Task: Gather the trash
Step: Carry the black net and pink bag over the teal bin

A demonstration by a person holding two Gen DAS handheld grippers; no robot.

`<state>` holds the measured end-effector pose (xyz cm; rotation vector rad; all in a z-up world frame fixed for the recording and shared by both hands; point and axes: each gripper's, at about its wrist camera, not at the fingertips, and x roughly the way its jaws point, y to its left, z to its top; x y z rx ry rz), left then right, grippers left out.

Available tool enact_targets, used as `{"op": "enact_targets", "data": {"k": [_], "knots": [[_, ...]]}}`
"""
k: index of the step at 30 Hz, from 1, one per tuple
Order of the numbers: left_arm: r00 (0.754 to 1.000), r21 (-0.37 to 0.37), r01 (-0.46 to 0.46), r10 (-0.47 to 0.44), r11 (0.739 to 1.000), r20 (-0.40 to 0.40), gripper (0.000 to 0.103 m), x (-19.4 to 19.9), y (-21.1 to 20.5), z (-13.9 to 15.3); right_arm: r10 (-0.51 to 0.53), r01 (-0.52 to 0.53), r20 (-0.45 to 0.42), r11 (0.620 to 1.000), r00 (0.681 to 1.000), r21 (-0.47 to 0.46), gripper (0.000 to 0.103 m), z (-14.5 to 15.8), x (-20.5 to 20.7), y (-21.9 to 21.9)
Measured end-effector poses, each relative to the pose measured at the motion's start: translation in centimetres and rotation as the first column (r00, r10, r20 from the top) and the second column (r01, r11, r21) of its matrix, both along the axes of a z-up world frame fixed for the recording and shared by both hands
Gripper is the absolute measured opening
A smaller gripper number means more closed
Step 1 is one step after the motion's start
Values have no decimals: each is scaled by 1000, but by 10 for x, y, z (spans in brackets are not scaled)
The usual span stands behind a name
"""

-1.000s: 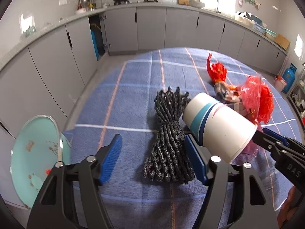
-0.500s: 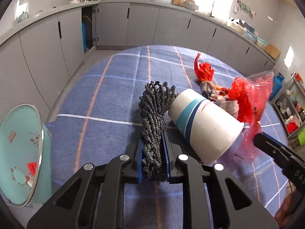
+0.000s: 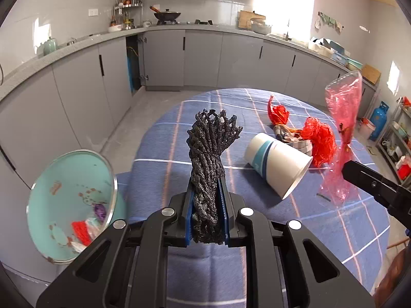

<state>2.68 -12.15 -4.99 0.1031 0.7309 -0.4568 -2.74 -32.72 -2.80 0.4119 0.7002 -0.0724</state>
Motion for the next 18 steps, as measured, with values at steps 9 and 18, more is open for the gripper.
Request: {"op": "enact_targets", "data": {"k": [9, 18], "knots": [[998, -7, -62, 62, 998, 15, 17, 0, 37, 4, 59, -59, -1, 998, 998, 7, 17, 2, 7, 42], [988, -10, -153, 153, 988, 28, 17, 8, 86, 8, 129, -129, -4, 992, 992, 12, 17, 2, 24, 87]]}}
